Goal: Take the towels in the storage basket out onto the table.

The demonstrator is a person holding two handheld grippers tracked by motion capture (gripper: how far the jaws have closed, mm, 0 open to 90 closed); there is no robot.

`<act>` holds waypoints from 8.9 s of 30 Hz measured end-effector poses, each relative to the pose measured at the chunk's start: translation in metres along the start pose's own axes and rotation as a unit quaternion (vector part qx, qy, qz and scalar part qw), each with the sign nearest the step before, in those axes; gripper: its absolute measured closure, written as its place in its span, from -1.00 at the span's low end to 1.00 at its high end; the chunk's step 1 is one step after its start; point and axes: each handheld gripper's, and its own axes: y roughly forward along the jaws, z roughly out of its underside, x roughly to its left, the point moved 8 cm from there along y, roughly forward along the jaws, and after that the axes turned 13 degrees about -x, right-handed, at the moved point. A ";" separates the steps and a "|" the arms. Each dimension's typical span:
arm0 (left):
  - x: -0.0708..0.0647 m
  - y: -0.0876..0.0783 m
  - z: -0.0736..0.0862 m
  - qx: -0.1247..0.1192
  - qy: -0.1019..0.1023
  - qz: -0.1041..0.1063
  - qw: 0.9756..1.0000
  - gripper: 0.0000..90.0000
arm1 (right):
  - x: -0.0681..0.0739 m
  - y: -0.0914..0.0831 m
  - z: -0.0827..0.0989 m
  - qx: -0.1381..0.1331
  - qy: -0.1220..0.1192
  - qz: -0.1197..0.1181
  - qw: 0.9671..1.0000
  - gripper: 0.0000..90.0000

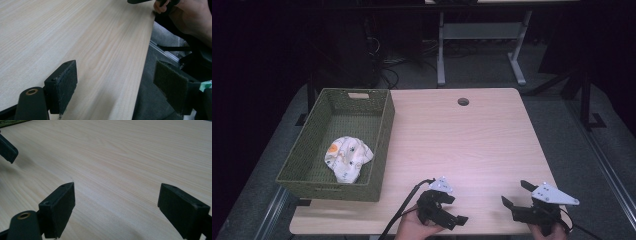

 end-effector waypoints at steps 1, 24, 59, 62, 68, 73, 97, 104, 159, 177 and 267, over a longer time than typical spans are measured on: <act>0.000 0.000 0.000 0.000 0.000 0.000 1.000 -0.58 | 0.000 0.000 0.000 0.000 0.000 0.000 1.000 -0.69; 0.053 -0.010 -0.033 -0.001 0.013 -0.093 0.996 -0.54 | 0.002 0.004 0.004 0.011 -0.001 0.003 1.000 -0.69; 0.071 -0.113 -0.110 -0.091 -0.098 -0.001 0.991 -0.64 | 0.003 0.005 0.005 0.017 -0.003 0.001 1.000 -0.69; 0.072 -0.124 -0.114 -0.099 -0.097 0.003 0.990 -0.64 | 0.003 0.006 0.006 0.019 -0.003 0.001 1.000 -0.69; 0.074 -0.141 -0.117 -0.104 -0.098 0.011 0.990 -0.64 | 0.004 0.007 0.006 0.021 -0.005 0.000 1.000 -0.69; 0.081 -0.154 -0.120 -0.108 -0.104 0.008 0.989 -0.63 | 0.004 0.007 0.007 0.021 -0.005 0.001 1.000 -0.69; 0.125 -0.218 -0.116 -0.123 -0.133 -0.059 0.982 -0.63 | 0.004 0.007 0.007 0.023 -0.005 0.000 1.000 -0.69; 0.140 -0.228 -0.108 -0.114 -0.144 -0.093 0.979 -0.63 | 0.003 0.007 0.007 0.024 -0.004 0.001 1.000 -0.69; 0.267 -0.252 -0.008 0.236 -0.140 -0.412 0.869 -0.29 | 0.004 0.006 0.009 0.026 -0.004 -0.004 1.000 -0.69; 0.273 -0.247 0.009 0.309 -0.132 -0.403 0.851 0.52 | 0.004 0.007 0.010 0.029 -0.004 -0.003 1.000 -0.69; 0.166 -0.301 -0.123 -0.143 -0.220 -0.035 0.964 0.63 | 0.000 0.005 0.006 0.018 -0.009 0.014 1.000 -0.69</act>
